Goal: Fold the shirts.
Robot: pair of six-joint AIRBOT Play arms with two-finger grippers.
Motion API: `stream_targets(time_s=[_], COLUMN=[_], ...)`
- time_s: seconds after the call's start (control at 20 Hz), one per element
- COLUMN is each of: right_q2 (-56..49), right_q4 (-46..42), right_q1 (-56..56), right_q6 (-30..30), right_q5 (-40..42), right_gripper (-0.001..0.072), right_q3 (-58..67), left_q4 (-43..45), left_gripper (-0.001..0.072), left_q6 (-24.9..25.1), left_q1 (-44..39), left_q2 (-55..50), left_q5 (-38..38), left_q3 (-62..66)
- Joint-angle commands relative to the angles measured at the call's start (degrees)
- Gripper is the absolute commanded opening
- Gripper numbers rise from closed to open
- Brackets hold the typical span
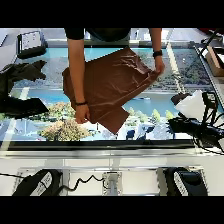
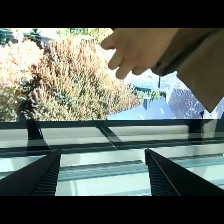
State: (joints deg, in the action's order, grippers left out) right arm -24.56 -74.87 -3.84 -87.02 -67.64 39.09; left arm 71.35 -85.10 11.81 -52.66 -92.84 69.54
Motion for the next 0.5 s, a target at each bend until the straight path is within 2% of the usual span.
stream_targets(time_s=[0.0,0.3,0.45], right_q2=[-1.5,-5.4,-12.3], right_q4=[0.7,1.2,6.8], right_q1=[0.0,0.0,0.0], right_q6=[0.3,1.4,3.3], right_q5=[0.5,5.4,6.4], right_gripper=[0.0445,0.0443,0.0443], right_q3=[0.0,0.0,0.0], left_q4=[-1.0,-1.5,-2.4], left_gripper=[0.0607,0.0606,0.0606], left_q6=[-0.2,-0.2,-0.2], left_q1=[-0.1,-0.1,-0.1], left_q2=[-0.5,-0.8,-2.2], left_q5=[1.1,4.5,5.2], left_q3=[-1.3,-6.3,-11.0])
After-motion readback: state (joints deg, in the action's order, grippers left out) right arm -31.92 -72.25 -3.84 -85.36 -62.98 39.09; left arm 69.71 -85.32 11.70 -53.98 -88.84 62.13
